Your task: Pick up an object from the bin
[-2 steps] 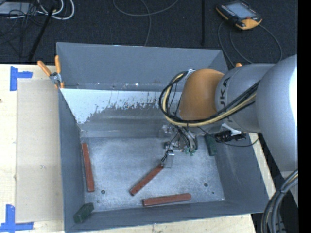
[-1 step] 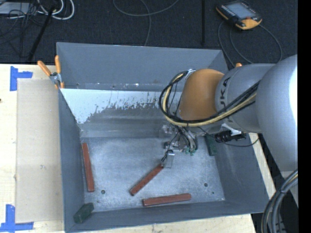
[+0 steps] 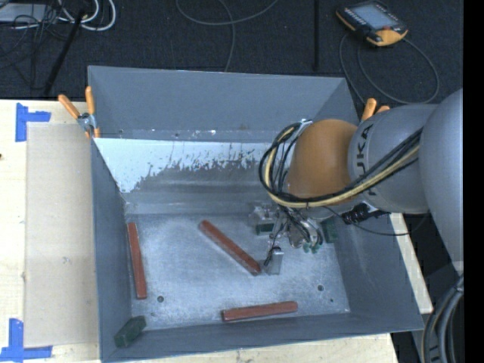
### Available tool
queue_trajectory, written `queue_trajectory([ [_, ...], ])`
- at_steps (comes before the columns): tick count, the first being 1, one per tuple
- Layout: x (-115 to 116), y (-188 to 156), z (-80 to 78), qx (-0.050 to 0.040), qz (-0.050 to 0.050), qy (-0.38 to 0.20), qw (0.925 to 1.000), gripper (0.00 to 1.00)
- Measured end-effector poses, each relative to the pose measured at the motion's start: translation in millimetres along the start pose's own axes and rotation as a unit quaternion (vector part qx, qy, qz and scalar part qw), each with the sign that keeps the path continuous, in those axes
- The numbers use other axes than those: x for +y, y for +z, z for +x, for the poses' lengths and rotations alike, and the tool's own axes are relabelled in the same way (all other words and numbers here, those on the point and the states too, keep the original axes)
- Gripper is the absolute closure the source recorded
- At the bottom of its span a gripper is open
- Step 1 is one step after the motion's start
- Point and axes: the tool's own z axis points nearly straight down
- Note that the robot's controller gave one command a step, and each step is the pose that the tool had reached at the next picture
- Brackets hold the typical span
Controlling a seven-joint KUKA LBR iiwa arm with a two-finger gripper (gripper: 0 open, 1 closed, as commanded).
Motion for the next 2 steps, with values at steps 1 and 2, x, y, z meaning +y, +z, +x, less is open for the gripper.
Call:
queue_trajectory([
  [1,-24,1,-16.1,0.001,0.0,-0.05,0.9987,0.0],
  [2,-38,-4,-34.1,-0.0008,0.0,-0.01,1.0,1.0],
])
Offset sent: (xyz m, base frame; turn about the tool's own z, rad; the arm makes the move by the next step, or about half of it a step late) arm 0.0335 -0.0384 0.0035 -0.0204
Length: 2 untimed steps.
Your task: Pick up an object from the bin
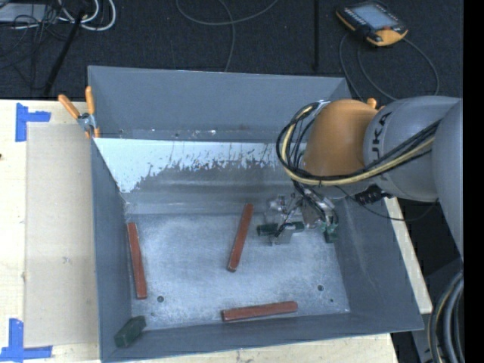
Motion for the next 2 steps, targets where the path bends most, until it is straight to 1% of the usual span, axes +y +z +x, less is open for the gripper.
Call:
queue_trajectory([
  [1,0,0,0.0,-0.0001,0.0,0.0,1.0,1.0],
  [2,30,-78,11.6,0.0013,0.0,0.034,0.9994,1.0],
])
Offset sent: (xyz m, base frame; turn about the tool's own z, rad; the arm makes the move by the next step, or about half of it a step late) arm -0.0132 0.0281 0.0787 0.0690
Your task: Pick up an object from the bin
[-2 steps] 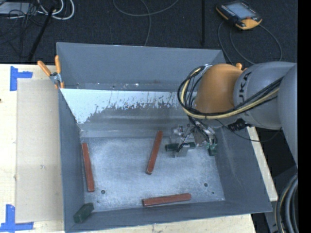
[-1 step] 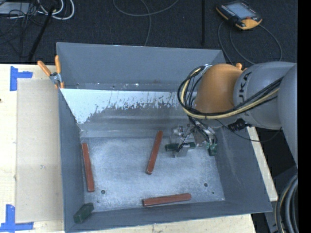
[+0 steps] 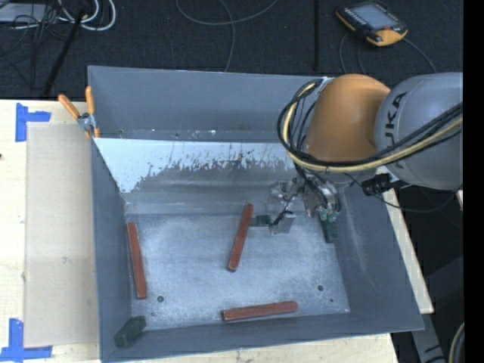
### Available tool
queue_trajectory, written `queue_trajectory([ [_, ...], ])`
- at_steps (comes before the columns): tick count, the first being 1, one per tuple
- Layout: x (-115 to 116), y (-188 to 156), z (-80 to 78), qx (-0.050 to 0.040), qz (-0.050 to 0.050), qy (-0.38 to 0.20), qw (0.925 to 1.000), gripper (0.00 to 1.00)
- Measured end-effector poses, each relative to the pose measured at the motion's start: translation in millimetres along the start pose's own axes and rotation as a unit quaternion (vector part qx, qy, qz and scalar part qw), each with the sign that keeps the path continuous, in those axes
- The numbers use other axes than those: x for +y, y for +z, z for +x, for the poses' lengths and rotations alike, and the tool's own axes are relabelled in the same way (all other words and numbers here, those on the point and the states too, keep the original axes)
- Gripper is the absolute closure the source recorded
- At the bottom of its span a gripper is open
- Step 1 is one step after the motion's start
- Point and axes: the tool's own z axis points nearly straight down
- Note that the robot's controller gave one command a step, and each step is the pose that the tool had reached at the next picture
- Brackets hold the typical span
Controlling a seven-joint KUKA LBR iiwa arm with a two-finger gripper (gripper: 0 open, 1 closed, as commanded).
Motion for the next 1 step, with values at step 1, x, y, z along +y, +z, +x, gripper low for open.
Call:
queue_trajectory([
  [1,0.0,0.0,0.0,0.0,0.0,0.0,1.0,1.0],
])
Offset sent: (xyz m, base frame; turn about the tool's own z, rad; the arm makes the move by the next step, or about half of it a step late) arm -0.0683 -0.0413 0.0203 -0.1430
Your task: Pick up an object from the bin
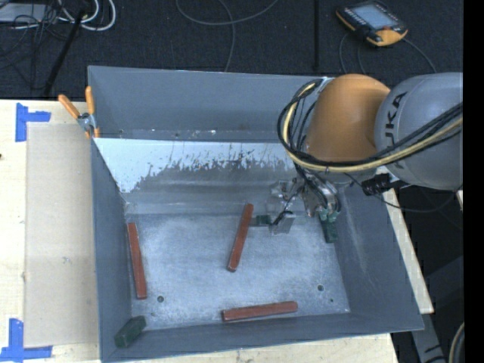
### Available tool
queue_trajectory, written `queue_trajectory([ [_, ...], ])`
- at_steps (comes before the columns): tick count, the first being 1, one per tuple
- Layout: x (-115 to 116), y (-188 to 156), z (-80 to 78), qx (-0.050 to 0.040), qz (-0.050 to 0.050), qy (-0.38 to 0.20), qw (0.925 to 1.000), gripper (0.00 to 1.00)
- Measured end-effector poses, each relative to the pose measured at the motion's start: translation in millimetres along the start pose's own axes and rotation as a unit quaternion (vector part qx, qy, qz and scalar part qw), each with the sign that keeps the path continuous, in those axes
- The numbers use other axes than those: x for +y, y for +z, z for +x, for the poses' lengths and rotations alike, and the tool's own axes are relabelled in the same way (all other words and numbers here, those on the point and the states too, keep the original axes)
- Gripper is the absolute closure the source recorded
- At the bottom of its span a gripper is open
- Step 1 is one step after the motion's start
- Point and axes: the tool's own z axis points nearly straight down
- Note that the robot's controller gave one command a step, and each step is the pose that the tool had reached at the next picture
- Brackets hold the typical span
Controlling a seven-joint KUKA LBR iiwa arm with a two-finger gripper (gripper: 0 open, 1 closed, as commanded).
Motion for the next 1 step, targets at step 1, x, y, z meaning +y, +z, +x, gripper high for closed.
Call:
queue_trajectory([
  [1,-44.0,-19.7,66.8,0.0011,0.0,-0.07,0.9975,1.0],
])
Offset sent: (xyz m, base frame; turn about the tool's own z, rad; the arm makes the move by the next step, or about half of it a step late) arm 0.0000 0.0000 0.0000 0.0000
